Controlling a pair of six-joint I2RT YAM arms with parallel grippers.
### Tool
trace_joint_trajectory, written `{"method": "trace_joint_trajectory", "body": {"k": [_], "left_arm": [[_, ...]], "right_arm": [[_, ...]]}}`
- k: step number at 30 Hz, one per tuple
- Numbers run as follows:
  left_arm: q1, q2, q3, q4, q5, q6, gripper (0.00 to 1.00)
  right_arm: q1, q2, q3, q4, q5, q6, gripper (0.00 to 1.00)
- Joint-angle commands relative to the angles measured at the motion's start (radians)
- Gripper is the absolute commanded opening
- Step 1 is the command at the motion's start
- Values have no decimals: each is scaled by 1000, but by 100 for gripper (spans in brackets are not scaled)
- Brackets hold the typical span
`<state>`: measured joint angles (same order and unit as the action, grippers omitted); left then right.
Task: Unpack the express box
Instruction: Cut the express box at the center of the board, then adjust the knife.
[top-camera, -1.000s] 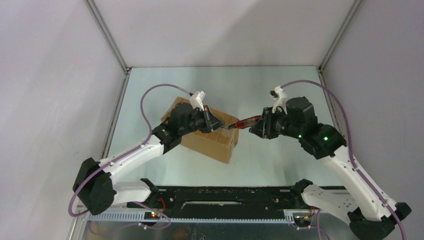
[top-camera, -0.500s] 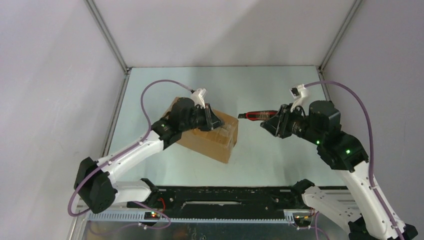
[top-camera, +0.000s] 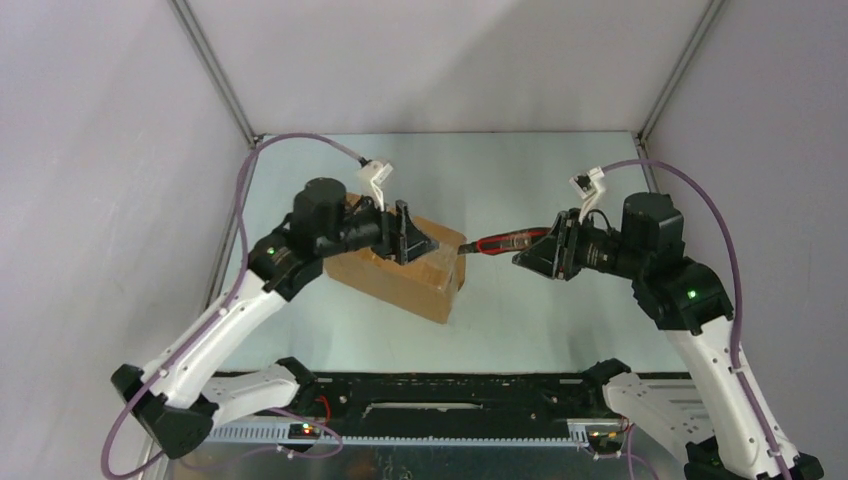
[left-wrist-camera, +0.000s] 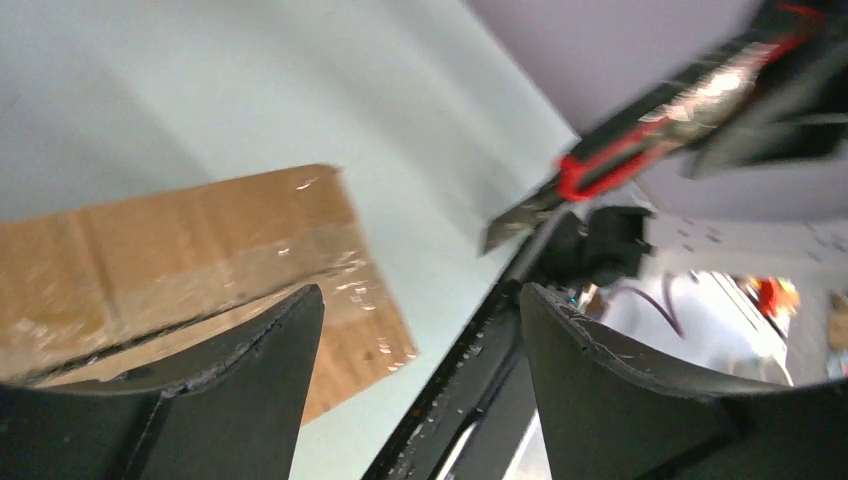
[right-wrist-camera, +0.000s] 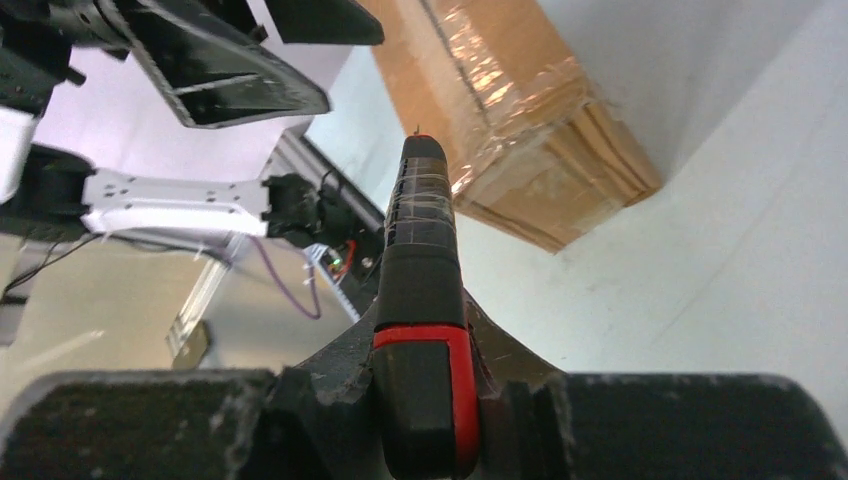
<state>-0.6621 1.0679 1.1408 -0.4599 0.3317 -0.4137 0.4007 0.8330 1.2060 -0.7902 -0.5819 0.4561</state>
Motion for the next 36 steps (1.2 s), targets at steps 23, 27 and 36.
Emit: {"method": "trace_joint_trajectory", "body": {"k": [23,27,36], "left_arm": [[-84,29,-10,326,611,-77,71],[-95,46,-32,418,636,-150,56],[-102,88,-84,609,598,-298,0]], "right_arm": [[131,41,9,203,-231,118,0],[135,53,9,212,-232,121,0],[146,54,8,224,-158,142,10]]}}
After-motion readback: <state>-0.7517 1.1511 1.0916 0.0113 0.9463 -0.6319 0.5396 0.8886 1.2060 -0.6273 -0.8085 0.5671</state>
